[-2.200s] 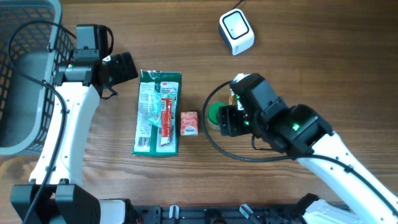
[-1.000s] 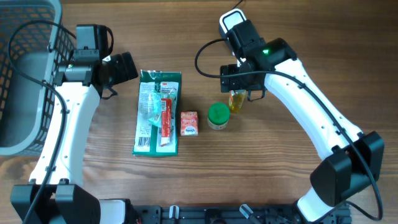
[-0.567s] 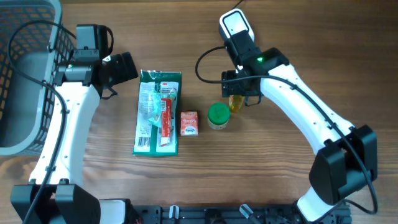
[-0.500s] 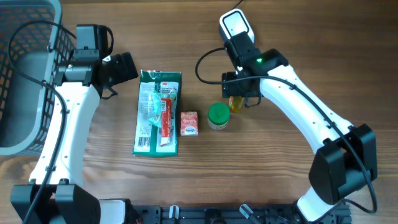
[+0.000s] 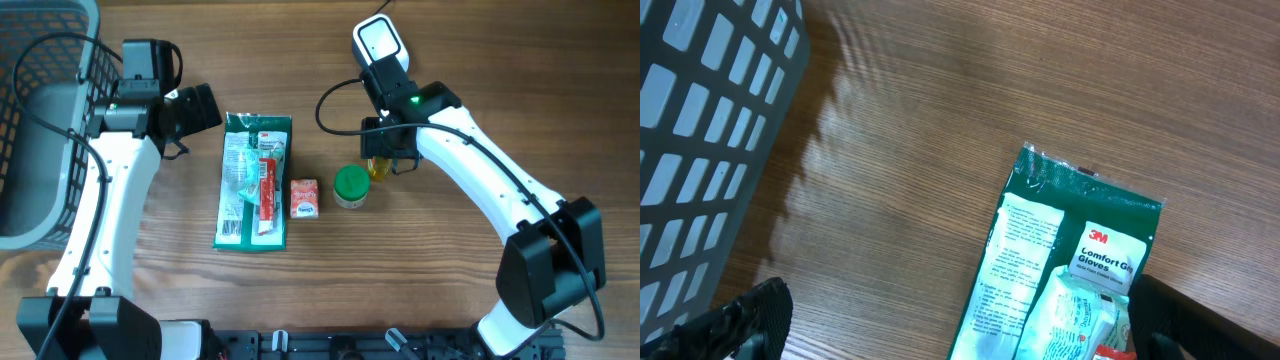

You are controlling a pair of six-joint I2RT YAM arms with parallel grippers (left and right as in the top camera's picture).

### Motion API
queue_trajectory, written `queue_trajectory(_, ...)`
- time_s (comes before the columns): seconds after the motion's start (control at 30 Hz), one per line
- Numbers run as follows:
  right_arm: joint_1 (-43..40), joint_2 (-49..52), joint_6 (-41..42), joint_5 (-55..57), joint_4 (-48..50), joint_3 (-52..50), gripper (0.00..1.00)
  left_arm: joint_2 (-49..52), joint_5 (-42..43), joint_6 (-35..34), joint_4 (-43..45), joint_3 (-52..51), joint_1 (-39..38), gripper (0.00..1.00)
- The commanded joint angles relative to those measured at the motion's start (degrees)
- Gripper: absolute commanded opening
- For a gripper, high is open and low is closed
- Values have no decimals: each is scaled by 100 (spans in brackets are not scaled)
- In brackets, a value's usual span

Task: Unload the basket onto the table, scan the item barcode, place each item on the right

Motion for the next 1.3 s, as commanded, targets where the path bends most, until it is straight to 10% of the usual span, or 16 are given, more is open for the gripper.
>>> queue_trajectory(0.0,-9,72,46,57,37,-35,57,17,-31,-50,-2,31,33,100)
queue_trajectory(0.17,-11,72,46,61,57,-35,58,17,-31,-50,-4,31,33,100)
queue_trajectory(0.3,-9,72,42,57,136,-35,100,17,-31,-50,-4,31,33,100)
queue_trajectory(0.47,-9,72,46,50,258,-35,98,17,-31,-50,-4,31,33,100)
queue_trajectory(0.67,-9,72,48,15,210,-35,69,17,-31,-50,-2,31,33,100)
queue_trajectory(1.27,-11,72,74,13,116,-39,71,17,-31,-50,-2,31,33,100)
